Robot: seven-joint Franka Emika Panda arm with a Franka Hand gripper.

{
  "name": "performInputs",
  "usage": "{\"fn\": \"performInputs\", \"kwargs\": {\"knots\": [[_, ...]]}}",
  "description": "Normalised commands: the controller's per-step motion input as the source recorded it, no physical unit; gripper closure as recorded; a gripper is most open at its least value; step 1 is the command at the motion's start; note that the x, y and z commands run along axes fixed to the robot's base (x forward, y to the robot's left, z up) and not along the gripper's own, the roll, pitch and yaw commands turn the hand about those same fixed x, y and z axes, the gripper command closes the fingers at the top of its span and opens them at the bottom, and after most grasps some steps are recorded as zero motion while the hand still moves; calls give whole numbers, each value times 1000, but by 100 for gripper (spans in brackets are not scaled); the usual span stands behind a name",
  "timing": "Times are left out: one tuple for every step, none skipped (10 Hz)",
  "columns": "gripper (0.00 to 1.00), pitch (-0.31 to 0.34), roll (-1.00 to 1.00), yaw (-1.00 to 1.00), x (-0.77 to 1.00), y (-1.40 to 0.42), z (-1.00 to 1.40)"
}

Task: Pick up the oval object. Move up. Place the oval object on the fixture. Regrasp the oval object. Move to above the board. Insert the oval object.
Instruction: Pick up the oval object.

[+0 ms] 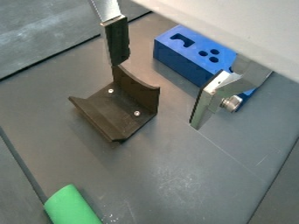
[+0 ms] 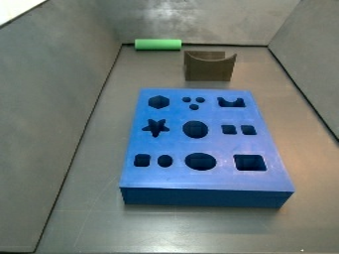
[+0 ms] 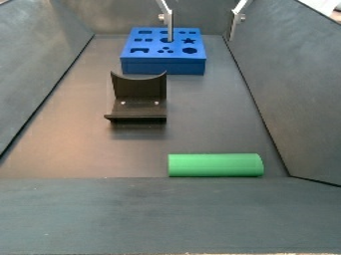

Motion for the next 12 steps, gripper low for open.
{"fn": "performInputs", "kwargs": {"knots": [[0,67,0,-126,0,0,46],[0,79,0,-897,-171,0,0],[0,46,0,-911,-151,0,-100],[0,0,0,-846,-117,69,-63],[0,-50,0,-523,0,440,-171],[0,-41,-43,-334,0,600,-249],[0,-74,-93,-234,183,683,-289],[0,-63,-84,-417,11,477,-363],[0,-94,0,-897,197,120,-291],[0,-69,0,-923,186,103,-311],[0,-103,0,-914,177,109,-191],[0,-126,0,-897,189,123,-134]]}}
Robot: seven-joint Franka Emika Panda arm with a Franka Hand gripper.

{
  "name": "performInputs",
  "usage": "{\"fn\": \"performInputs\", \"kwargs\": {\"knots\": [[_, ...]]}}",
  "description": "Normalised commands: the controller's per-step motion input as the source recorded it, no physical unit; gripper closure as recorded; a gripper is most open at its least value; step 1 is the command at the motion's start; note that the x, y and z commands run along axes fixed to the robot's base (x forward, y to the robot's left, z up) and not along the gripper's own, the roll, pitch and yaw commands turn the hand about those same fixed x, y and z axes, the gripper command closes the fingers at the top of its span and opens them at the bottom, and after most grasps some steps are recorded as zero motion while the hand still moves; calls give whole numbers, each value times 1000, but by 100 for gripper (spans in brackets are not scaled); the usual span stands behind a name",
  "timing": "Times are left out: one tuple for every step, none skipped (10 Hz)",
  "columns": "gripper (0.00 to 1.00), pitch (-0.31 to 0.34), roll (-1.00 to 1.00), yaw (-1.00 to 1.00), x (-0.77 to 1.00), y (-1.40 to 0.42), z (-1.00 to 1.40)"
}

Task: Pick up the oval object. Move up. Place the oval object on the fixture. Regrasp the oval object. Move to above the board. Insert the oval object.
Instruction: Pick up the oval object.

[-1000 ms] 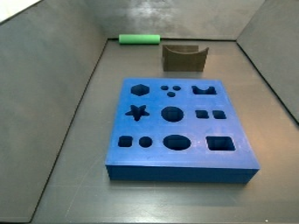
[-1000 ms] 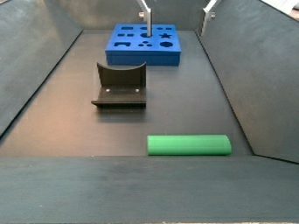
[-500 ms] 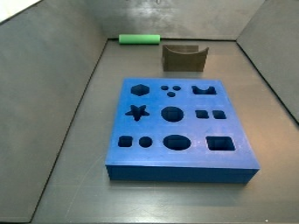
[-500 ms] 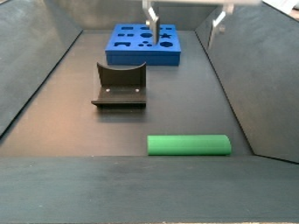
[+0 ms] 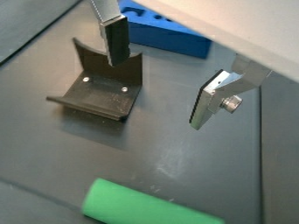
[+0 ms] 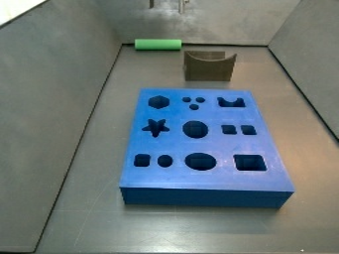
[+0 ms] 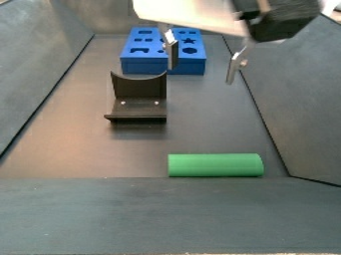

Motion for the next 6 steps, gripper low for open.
{"fn": "performInputs", "kwargs": {"knots": [[0,-76,13,-917,180,97,-214],[0,-50,7,-926,166,97,-197],[0,-57,4,-920,171,97,-149],[0,-54,14,-917,169,97,-146],[0,-51,17,-883,154,131,-154],[0,-40,27,-869,143,134,-183]]}}
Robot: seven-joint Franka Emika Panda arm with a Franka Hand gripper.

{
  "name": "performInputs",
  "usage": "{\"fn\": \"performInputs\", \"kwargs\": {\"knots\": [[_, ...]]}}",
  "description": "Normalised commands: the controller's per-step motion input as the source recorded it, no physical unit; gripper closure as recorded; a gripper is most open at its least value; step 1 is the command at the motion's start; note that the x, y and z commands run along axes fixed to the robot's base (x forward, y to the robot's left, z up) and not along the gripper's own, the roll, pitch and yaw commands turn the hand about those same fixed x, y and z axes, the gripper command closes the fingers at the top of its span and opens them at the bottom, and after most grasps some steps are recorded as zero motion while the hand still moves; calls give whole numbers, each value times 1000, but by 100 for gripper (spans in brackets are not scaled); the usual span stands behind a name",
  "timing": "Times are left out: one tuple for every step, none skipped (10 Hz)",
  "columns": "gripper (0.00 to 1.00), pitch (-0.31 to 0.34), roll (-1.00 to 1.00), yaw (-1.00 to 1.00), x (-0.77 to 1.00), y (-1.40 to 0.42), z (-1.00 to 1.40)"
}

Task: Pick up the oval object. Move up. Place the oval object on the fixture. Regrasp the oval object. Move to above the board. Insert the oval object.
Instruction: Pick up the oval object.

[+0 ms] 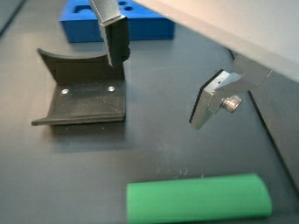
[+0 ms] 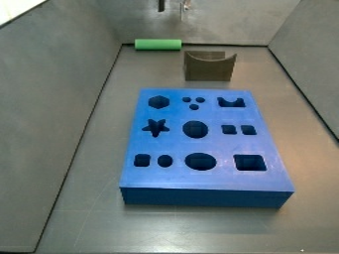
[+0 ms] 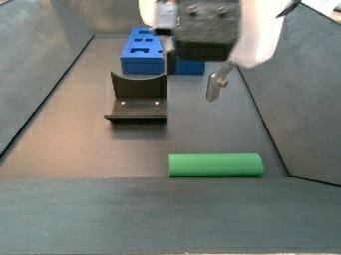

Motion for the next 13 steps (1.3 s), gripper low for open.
{"fn": "performInputs", "kwargs": {"knots": [[0,0,41,-669,134,317,-217],[0,0,81,-620,209,334,-243],[0,10,74,-757,211,211,-209],[0,0,54,-791,197,191,-183],[0,0,46,-863,86,129,-186],[0,0,44,-877,60,111,-197],[0,26,43,-754,14,229,-257],[0,50,70,-609,0,351,-357],[0,64,83,-457,0,480,-491],[0,54,83,-429,0,514,-583],[0,26,107,-446,0,383,-631],[0,0,126,-500,-83,66,-769],[0,-1,120,-449,-11,0,-763]]}}
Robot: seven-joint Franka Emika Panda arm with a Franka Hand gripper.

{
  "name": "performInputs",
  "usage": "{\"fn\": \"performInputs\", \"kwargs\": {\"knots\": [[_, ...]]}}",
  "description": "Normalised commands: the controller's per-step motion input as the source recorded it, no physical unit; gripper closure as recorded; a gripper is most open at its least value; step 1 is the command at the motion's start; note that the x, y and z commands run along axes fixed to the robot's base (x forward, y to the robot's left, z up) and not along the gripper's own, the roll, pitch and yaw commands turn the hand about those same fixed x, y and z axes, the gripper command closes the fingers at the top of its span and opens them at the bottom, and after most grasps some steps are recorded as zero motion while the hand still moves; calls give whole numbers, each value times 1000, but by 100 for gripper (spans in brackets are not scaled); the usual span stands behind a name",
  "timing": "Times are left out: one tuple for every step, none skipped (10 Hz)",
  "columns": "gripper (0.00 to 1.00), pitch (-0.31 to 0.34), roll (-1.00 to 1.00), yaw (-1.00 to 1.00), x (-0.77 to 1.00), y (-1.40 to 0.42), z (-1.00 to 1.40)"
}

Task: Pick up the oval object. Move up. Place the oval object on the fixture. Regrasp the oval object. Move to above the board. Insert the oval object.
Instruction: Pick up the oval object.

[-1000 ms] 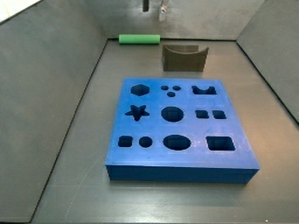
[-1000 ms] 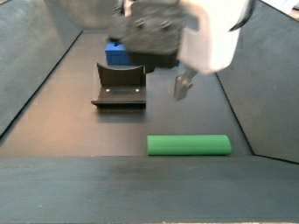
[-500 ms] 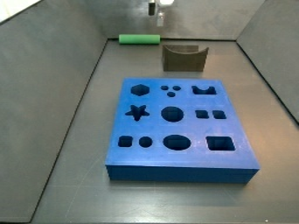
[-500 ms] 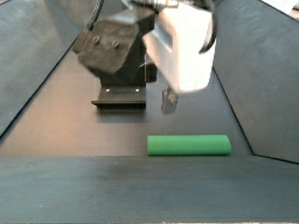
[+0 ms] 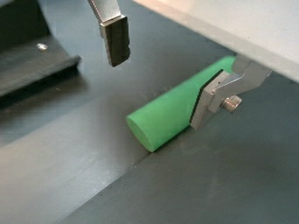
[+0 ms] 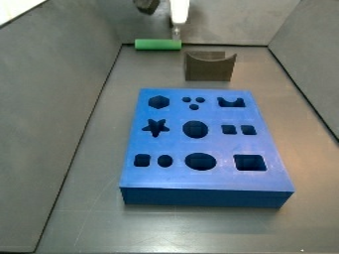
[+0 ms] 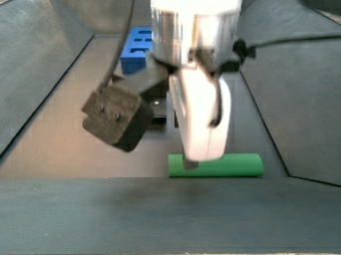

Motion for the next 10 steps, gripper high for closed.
{"fn": "performInputs", "kwargs": {"knots": [[0,-16,89,-349,-26,0,-646],[0,0,51,-269,-120,46,-406],[0,-17,-24,0,0,6,0],[0,-73,0,0,-54,-49,-337],[0,-194,17,0,-77,-260,-837],[0,-210,4,0,-20,-329,-863],[0,-246,0,0,0,-340,-780],[0,-267,-13,0,0,-246,-740],[0,-104,0,0,-49,0,-417],[0,-86,0,0,-117,0,-66]]}}
